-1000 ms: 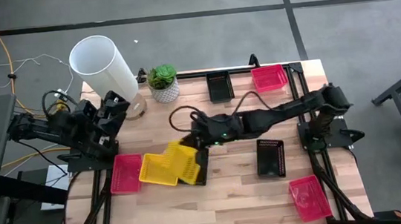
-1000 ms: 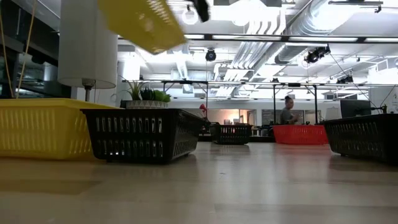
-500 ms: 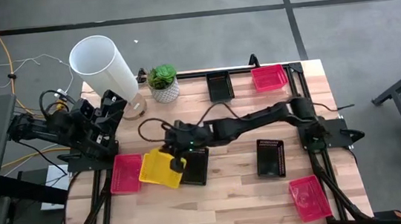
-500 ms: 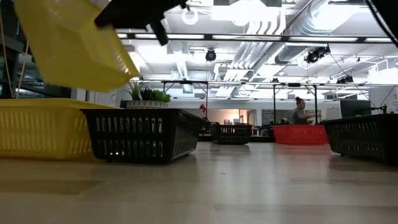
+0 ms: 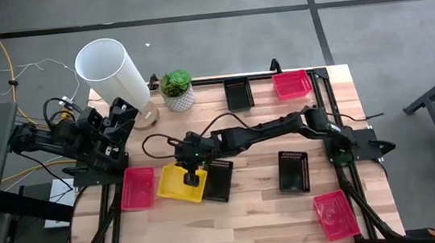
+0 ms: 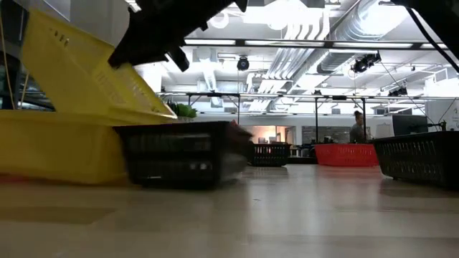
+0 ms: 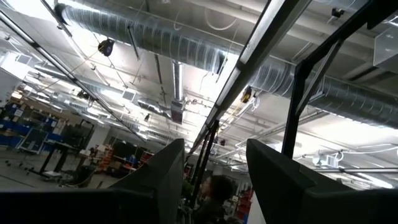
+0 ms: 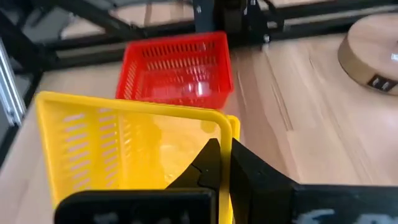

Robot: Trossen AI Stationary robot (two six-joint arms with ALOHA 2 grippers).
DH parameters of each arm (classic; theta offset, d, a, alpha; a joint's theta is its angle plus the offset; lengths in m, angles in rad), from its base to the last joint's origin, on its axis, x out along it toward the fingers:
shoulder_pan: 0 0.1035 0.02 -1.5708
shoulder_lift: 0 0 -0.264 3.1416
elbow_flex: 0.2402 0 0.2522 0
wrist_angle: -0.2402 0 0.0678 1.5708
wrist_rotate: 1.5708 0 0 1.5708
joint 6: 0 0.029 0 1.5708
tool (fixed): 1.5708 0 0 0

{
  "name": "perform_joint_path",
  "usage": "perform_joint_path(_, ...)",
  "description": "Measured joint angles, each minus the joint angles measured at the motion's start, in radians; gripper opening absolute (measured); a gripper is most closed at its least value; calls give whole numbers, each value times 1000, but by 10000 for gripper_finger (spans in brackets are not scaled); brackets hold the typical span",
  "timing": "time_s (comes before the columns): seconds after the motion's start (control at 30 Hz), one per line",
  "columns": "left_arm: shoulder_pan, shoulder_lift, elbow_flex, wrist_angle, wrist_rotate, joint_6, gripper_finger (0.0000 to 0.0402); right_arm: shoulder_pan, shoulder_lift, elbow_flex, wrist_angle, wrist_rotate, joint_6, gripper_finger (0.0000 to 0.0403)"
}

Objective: Stack baskets by color
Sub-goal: Stack the bottom yellow bin on the top yellow bin

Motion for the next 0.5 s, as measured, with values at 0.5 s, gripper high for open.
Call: perform_joint_path(0.5,0,0,0,0,-5,1,161,-14,-2,0,-75,-123,-20,4)
